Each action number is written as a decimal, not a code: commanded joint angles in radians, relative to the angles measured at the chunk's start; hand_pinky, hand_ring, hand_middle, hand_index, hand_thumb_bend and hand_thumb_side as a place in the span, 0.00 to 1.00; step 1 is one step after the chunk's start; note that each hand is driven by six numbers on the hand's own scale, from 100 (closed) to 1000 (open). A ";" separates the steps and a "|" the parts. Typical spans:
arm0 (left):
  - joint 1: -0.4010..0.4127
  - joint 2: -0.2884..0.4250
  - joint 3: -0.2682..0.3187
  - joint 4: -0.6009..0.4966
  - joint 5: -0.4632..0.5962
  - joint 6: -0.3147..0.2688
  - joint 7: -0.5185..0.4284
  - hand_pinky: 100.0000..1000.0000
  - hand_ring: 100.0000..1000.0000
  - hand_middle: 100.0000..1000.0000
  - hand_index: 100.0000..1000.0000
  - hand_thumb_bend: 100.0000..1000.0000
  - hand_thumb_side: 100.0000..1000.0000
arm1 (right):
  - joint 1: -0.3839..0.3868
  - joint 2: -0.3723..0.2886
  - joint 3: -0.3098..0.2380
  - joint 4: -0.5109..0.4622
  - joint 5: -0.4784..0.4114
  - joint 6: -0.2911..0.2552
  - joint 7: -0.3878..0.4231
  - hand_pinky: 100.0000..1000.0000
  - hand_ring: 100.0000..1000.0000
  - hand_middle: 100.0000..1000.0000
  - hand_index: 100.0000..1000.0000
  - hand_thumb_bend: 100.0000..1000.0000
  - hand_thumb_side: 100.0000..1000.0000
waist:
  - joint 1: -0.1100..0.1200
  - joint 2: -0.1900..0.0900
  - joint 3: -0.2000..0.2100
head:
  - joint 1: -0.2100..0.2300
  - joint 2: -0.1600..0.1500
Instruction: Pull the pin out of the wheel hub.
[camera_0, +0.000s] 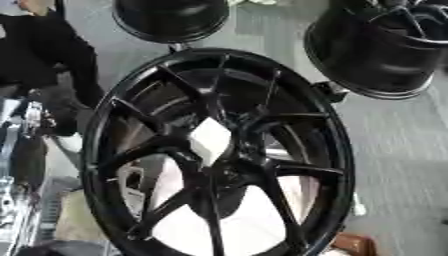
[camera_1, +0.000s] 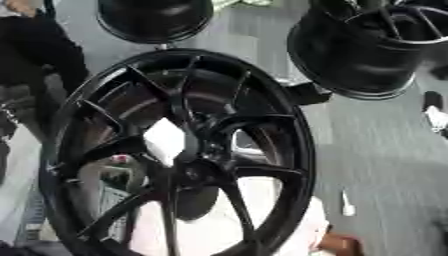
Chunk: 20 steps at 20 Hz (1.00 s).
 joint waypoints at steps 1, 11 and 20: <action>-0.005 0.013 0.000 -0.014 -0.005 -0.002 -0.001 0.89 0.85 0.79 0.77 0.00 0.82 | -0.007 -0.025 -0.016 -0.014 0.002 0.001 -0.006 0.87 0.73 0.62 0.72 0.00 0.17 | 0.004 -0.011 -0.002 | -0.002 -0.007; -0.069 0.162 -0.011 -0.072 -0.049 -0.039 -0.003 0.88 0.85 0.79 0.77 0.00 0.73 | -0.002 -0.037 -0.019 -0.026 0.010 0.003 -0.006 0.87 0.73 0.62 0.72 0.00 0.15 | 0.013 -0.010 -0.009 | -0.011 0.004; -0.221 0.541 -0.125 -0.121 -0.125 -0.153 -0.116 0.86 0.82 0.77 0.79 0.00 0.60 | -0.002 -0.050 -0.012 -0.026 0.016 0.003 -0.002 0.87 0.73 0.62 0.72 0.00 0.16 | 0.036 -0.008 -0.022 | -0.014 0.013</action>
